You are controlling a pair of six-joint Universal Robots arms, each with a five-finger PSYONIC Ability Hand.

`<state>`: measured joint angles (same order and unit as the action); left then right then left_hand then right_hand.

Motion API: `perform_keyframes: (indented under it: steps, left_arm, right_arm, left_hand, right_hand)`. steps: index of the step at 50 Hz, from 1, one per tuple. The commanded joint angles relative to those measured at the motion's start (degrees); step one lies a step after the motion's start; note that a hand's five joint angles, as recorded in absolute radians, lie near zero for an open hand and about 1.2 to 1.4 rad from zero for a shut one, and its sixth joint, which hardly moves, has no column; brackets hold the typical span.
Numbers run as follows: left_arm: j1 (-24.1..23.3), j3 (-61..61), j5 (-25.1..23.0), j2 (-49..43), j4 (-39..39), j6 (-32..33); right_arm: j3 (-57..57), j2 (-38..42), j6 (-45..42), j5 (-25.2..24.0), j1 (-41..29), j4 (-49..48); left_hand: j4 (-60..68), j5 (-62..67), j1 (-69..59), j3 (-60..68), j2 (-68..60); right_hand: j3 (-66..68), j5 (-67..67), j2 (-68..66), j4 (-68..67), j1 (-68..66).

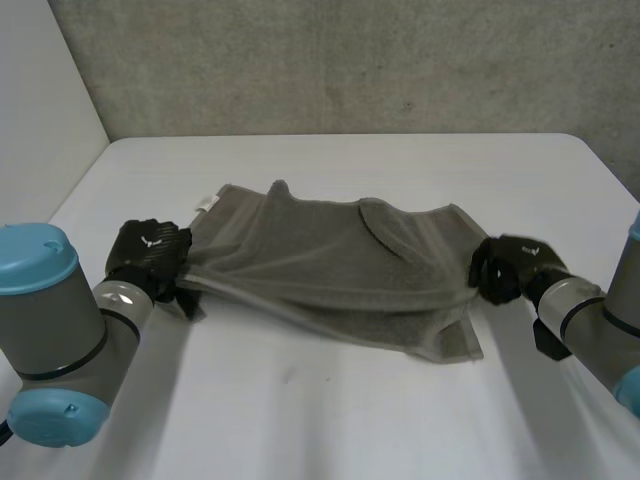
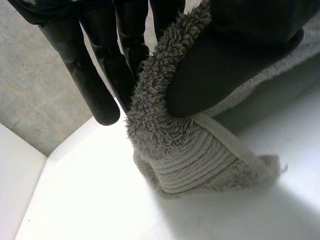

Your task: Fold the towel.

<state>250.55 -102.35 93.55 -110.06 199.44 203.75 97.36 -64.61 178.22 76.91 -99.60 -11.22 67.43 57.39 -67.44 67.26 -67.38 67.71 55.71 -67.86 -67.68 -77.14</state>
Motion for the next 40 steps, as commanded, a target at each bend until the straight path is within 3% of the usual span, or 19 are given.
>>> perform_keyframes:
  steps: [1, 2, 3, 6, 10, 23, 29, 34, 40]
  left_arm:
    - [-0.06, -0.83, -0.12, 1.60, -0.10, -0.02]
    - [-0.06, -0.83, -0.12, 1.60, -0.19, -0.02]
    - [-0.06, -0.83, -0.12, 1.60, -0.19, -0.02]
    - [0.03, -0.83, -0.12, 1.60, -0.19, -0.02]
    - [0.03, -0.83, -0.12, 1.60, -0.10, -0.46]
    - [0.12, -0.83, -0.29, 1.52, -0.28, -2.92]
    - [0.12, -0.83, -0.29, 1.43, -0.28, -3.01]
    - [0.12, -0.92, -0.30, 1.25, -0.28, -3.01]
    - [0.12, -0.92, -0.38, 1.25, -0.28, -3.01]
  right_arm:
    - [4.33, -7.71, -0.68, -0.36, -0.24, -11.38]
    - [4.33, -7.73, -0.68, -0.36, -0.24, -11.37]
    - [3.99, -8.42, -1.12, -0.27, -0.42, -7.20]
    - [2.58, -8.00, -1.74, -0.97, -0.59, 2.99]
    - [2.92, -8.25, -3.31, -1.58, -1.12, 10.15]
    - [11.97, -8.96, -13.43, -1.76, -4.46, 8.59]
    - [12.86, -8.25, -13.69, -3.17, -5.16, 6.38]
    - [12.86, -6.50, -13.17, -4.31, -6.83, 2.35]
    - [12.68, -6.06, -13.08, -4.05, -8.42, -0.39]
  left_hand:
    - [9.57, 9.61, -9.55, 9.73, -9.61]
    - [9.57, 9.61, -9.55, 9.73, -9.61]
    - [9.57, 9.61, -9.55, 9.73, -9.61]
    - [9.40, 9.44, -9.39, 9.57, -9.45]
    - [9.23, 9.27, -9.22, 9.40, -9.28]
    - [5.36, 5.40, -5.35, 5.53, -5.41]
    - [5.20, 5.23, -5.18, 5.36, -5.24]
    - [5.20, 5.23, -5.18, 5.36, -5.24]
    - [5.20, 5.23, -5.18, 5.36, -5.24]
  right_hand:
    - [-5.81, -3.80, 5.95, 5.77, 15.24]
    - [-5.99, -3.98, 6.13, 5.95, 15.42]
    - [-27.64, -25.63, 27.78, 27.60, 37.07]
    - [-38.07, -36.07, 38.22, 38.04, 47.50]
    - [-37.95, -35.94, 38.09, 37.91, 47.38]
    - [-24.33, -22.32, 24.47, 24.29, 33.76]
    - [-25.17, -23.16, 25.31, 25.13, 34.60]
    - [-35.92, -33.91, 36.06, 35.88, 45.35]
    - [-35.09, -33.08, 35.23, 35.05, 44.52]
